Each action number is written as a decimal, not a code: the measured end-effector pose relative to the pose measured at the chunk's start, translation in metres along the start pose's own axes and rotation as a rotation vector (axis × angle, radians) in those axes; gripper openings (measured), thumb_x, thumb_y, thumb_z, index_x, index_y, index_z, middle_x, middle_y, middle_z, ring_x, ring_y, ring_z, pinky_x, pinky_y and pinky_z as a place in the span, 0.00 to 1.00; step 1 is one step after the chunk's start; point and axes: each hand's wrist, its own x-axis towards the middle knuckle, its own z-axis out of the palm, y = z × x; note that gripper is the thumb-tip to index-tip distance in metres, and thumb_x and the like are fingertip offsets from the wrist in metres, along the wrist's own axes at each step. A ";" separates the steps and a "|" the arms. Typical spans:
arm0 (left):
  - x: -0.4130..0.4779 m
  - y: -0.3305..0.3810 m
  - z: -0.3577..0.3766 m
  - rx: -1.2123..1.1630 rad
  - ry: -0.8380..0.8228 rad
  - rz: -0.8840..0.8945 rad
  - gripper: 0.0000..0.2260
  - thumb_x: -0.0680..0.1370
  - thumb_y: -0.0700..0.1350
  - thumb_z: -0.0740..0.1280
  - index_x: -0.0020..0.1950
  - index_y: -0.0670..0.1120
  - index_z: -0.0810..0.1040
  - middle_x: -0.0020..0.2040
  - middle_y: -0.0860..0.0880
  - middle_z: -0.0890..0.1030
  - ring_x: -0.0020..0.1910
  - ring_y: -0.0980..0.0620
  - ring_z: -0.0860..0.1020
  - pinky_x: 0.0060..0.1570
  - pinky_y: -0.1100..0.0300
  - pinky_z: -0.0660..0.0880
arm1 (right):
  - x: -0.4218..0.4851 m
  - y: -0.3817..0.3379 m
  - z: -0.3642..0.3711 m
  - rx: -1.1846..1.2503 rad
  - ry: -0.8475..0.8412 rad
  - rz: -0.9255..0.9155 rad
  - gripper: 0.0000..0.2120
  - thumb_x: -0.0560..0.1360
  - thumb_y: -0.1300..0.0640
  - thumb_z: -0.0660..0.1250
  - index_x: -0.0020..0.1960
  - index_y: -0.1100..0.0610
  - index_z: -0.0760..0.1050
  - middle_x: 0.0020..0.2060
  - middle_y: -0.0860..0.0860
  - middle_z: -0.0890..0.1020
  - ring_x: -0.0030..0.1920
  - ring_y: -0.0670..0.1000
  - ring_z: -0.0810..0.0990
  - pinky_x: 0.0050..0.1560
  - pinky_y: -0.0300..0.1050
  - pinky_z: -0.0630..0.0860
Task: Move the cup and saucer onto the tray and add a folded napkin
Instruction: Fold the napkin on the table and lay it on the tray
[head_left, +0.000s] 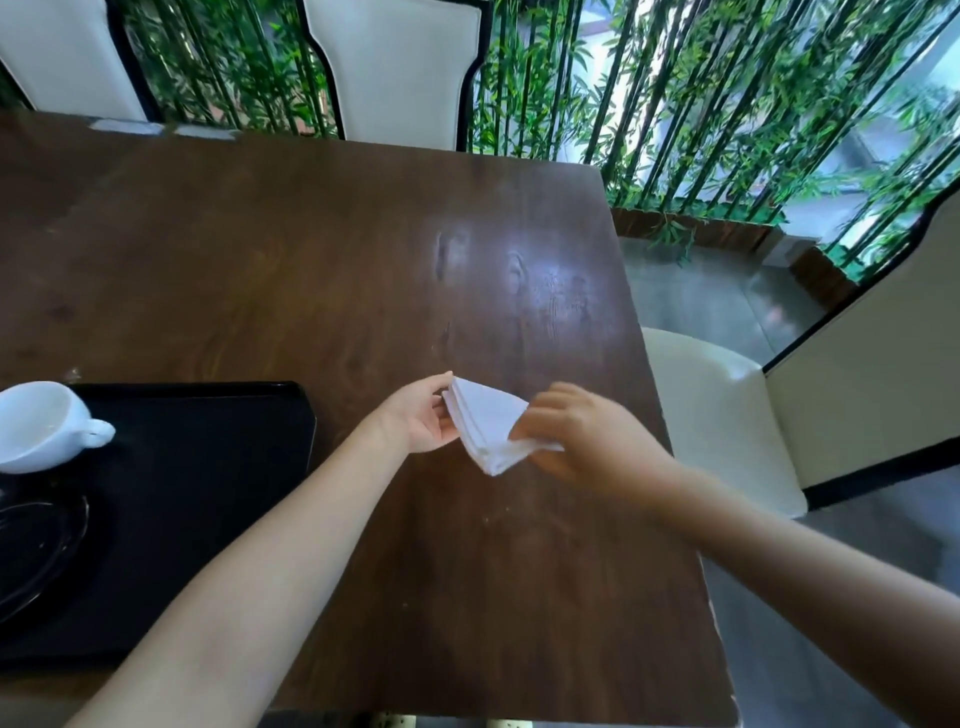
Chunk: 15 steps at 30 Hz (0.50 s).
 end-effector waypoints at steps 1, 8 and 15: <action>0.003 0.000 -0.001 0.066 0.019 0.008 0.10 0.76 0.45 0.67 0.50 0.38 0.77 0.35 0.44 0.83 0.33 0.48 0.84 0.28 0.58 0.79 | -0.007 -0.001 0.010 -0.028 -0.008 -0.017 0.08 0.69 0.61 0.68 0.48 0.57 0.81 0.42 0.53 0.83 0.44 0.56 0.78 0.41 0.50 0.76; 0.032 -0.011 0.000 0.358 0.092 0.086 0.13 0.74 0.41 0.69 0.57 0.39 0.76 0.46 0.44 0.81 0.44 0.49 0.80 0.37 0.59 0.77 | -0.039 0.000 0.084 -0.186 -0.029 -0.105 0.12 0.66 0.59 0.75 0.48 0.53 0.79 0.43 0.49 0.82 0.42 0.50 0.79 0.42 0.43 0.77; 0.046 -0.015 -0.019 0.526 -0.023 0.183 0.13 0.75 0.33 0.64 0.59 0.37 0.75 0.51 0.42 0.81 0.47 0.47 0.81 0.42 0.58 0.78 | -0.055 -0.003 0.155 -0.130 0.017 -0.090 0.11 0.68 0.59 0.73 0.50 0.54 0.79 0.44 0.49 0.81 0.41 0.50 0.77 0.42 0.43 0.77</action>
